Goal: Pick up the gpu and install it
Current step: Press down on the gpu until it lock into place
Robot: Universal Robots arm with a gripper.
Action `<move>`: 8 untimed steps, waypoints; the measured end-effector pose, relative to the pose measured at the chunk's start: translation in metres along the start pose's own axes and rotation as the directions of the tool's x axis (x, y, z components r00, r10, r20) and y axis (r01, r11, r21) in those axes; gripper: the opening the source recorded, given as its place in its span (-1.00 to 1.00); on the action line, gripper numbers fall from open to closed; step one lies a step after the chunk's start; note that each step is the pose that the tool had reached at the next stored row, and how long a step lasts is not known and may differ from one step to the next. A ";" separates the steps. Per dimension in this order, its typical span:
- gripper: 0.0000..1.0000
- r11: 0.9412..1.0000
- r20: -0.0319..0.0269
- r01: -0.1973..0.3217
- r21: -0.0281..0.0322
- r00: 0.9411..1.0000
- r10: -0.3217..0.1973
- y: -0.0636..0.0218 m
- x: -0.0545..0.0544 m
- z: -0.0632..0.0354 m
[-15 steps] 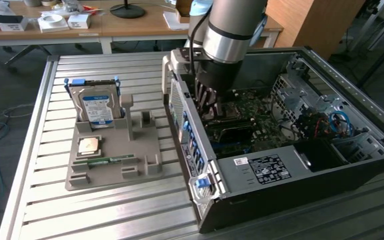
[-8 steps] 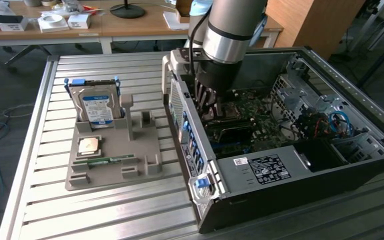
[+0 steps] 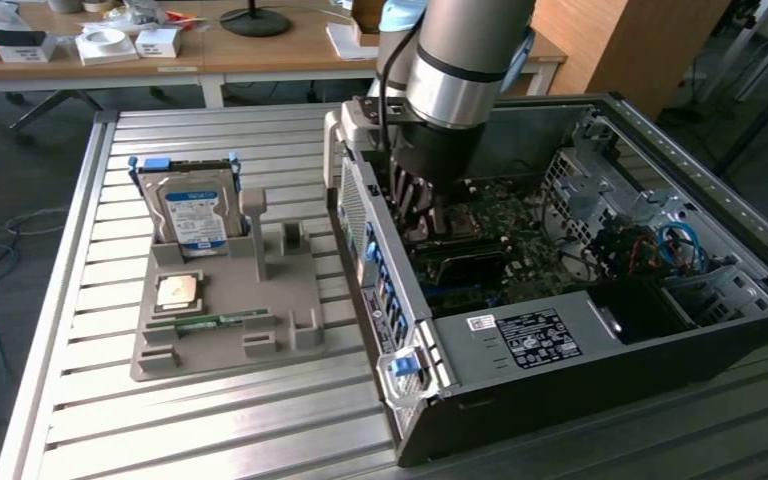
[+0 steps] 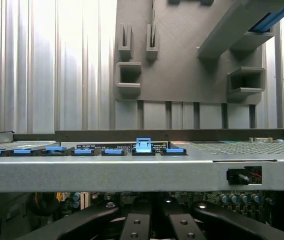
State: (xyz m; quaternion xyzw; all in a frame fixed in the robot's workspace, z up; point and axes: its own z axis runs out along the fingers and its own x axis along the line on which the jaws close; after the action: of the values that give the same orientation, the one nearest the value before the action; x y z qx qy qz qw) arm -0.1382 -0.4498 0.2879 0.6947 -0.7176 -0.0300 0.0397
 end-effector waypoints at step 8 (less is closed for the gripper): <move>-0.79 1.000 0.000 0.000 0.000 1.000 0.000 -0.0090 0.000 -0.0009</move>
State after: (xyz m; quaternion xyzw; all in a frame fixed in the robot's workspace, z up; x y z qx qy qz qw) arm -0.1291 -0.4499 0.2878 0.6947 -0.7176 -0.0301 0.0396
